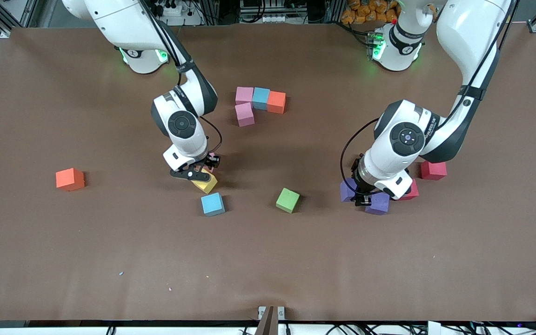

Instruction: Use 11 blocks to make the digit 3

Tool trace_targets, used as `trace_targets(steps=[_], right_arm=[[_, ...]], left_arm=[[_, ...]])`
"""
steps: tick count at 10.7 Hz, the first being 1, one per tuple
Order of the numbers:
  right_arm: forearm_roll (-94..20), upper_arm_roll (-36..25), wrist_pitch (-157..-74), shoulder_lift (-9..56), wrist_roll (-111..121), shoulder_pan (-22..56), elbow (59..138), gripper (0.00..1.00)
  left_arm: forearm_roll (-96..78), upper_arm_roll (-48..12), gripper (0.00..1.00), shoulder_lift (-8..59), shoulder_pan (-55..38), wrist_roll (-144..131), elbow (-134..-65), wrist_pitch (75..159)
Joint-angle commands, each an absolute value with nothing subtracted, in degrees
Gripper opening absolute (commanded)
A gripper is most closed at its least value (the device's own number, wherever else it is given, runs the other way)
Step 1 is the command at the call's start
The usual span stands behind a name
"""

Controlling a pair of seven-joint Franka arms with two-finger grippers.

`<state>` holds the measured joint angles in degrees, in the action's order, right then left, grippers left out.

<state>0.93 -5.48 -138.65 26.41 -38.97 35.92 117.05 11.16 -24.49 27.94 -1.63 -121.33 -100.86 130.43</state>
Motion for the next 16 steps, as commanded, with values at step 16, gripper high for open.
trace_targets(steps=[16], right_arm=[[-8.7, -2.5, -122.9, 21.5, -31.6, 39.2, 112.2, 0.36]], left_arm=[[10.5, -24.7, 0.0, 27.9, -2.5, -120.1, -100.0, 125.6]])
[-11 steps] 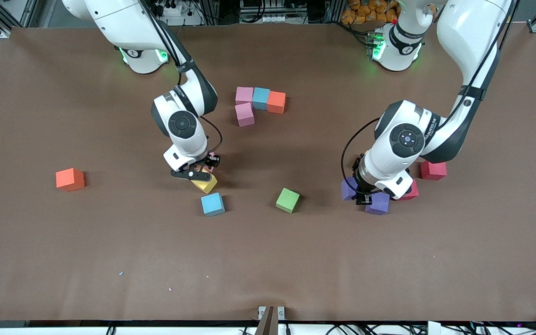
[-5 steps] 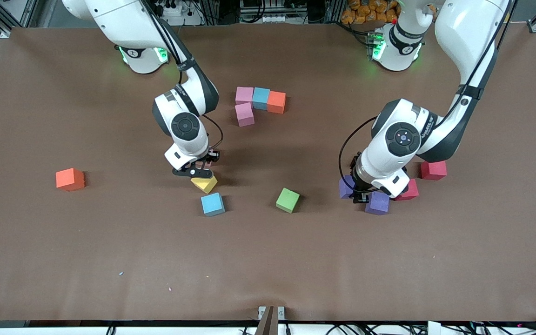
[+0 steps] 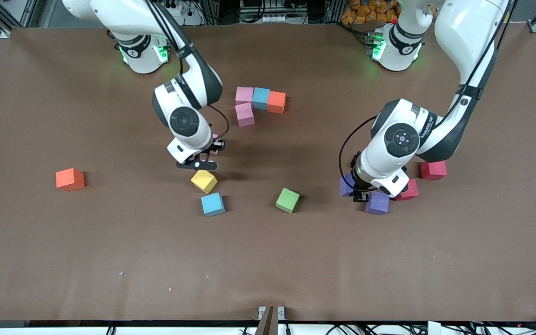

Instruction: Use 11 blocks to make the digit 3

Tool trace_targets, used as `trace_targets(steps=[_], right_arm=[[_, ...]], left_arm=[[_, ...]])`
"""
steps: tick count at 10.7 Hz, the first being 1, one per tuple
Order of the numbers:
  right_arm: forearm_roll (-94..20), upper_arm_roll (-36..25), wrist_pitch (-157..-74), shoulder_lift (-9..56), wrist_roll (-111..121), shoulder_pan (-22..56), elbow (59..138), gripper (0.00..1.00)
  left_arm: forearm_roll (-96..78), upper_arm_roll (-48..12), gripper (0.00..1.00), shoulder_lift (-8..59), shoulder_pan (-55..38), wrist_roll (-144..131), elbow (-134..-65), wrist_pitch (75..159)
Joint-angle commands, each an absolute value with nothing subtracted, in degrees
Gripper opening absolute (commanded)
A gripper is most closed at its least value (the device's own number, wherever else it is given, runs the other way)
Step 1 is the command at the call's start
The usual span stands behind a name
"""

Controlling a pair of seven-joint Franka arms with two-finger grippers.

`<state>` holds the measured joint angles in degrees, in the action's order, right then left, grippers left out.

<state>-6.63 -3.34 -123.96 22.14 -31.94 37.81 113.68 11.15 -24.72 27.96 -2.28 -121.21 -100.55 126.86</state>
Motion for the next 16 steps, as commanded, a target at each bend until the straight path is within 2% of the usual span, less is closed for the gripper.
trace_targets(steps=[1, 5, 6, 10, 16], right_arm=[[-9.7, -1.9, -123.0, 21.6, -31.7, 40.3, 110.6, 0.34], [-9.1, -1.1, -124.4, 26.9, -34.0, 46.0, 102.8, 0.31], [-9.1, -1.1, -127.3, 27.7, -34.0, 46.7, 103.4, 0.29], [-5.7, -1.1, -130.4, 30.5, -33.7, 47.0, 104.8, 0.28], [-5.6, -1.0, -136.3, 31.2, -33.3, 47.8, 110.1, 0.28]], left_arm=[[10.5, -24.7, 0.0, 28.0, -2.5, -120.1, -100.0, 125.6], [10.5, -24.7, 0.0, 28.1, -2.6, -120.1, -100.1, 125.6], [10.5, -24.7, 0.0, 28.1, -2.6, -120.1, -100.1, 125.6], [10.5, -24.8, 0.0, 28.4, -2.6, -120.1, -100.1, 125.6], [10.5, -25.0, 0.0, 28.5, -2.8, -120.1, -100.1, 125.6]])
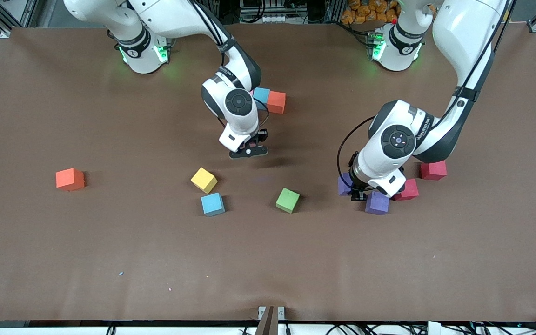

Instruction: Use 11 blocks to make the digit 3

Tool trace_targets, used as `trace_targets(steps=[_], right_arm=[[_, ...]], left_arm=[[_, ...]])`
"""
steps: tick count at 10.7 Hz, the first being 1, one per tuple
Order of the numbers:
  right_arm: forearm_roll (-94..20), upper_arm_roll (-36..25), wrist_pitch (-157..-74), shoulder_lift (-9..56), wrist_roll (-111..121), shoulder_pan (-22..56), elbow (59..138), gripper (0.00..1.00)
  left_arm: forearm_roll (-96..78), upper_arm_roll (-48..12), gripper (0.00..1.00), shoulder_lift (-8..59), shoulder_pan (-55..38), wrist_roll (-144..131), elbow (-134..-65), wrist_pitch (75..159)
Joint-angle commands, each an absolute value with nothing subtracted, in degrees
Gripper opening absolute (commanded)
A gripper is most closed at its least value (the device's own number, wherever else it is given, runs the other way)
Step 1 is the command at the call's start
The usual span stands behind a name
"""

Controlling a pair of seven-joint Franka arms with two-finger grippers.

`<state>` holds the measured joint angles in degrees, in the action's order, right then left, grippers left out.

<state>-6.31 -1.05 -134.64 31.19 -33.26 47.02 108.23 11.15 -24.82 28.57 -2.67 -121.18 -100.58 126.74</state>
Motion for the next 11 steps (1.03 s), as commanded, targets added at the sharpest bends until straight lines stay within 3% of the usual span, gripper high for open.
trace_targets(steps=[1, 11], right_arm=[[-5.6, -1.0, -136.4, 30.9, -33.3, 48.2, 110.9, 0.28], [-5.5, -1.1, -136.1, 28.3, -33.4, 50.3, 116.0, 0.28]], left_arm=[[10.5, -25.0, 0.0, 28.5, -2.8, -120.1, -100.1, 125.6], [10.5, -25.0, 0.0, 28.6, -3.3, -120.1, -100.2, 125.6]])
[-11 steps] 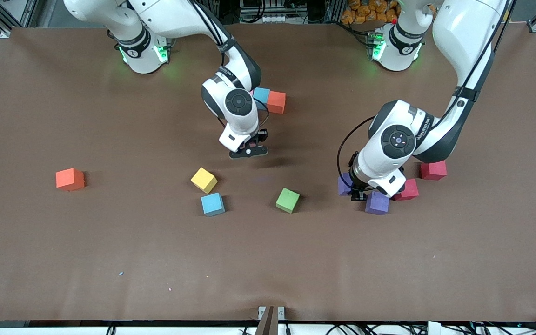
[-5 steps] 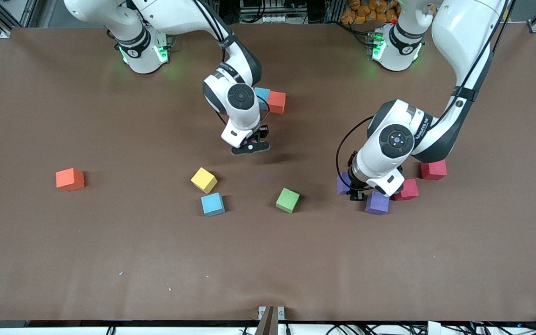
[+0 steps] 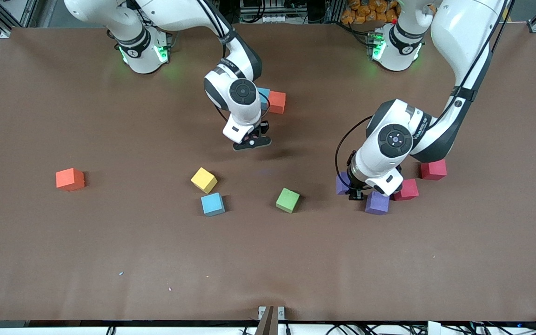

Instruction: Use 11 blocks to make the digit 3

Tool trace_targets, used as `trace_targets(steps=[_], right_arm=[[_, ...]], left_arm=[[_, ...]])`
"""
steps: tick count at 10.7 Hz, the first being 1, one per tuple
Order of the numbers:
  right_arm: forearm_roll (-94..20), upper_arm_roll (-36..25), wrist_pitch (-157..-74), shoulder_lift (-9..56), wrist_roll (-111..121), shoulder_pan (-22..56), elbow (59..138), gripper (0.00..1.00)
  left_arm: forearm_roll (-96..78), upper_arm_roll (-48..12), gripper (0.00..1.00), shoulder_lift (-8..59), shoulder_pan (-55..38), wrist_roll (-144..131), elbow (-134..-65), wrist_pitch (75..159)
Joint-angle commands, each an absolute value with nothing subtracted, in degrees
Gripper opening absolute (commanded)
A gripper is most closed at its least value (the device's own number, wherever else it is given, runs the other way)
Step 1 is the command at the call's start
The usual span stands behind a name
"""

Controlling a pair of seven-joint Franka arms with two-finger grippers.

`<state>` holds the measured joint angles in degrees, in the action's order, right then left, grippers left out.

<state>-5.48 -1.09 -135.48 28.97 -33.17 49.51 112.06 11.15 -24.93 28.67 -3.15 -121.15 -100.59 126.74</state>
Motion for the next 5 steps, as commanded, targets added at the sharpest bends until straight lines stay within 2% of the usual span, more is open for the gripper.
trace_targets(steps=[1, 5], right_arm=[[-5.5, -1.1, -136.1, 28.1, -33.4, 50.2, 116.5, 0.28], [-5.5, -1.1, -136.0, 27.2, -33.6, 50.1, 118.2, 0.28]], left_arm=[[10.5, -25.0, 0.0, 28.6, -3.3, -120.1, -100.2, 125.6], [10.5, -25.0, 0.0, 28.6, -3.3, -120.2, -100.2, 125.6]])
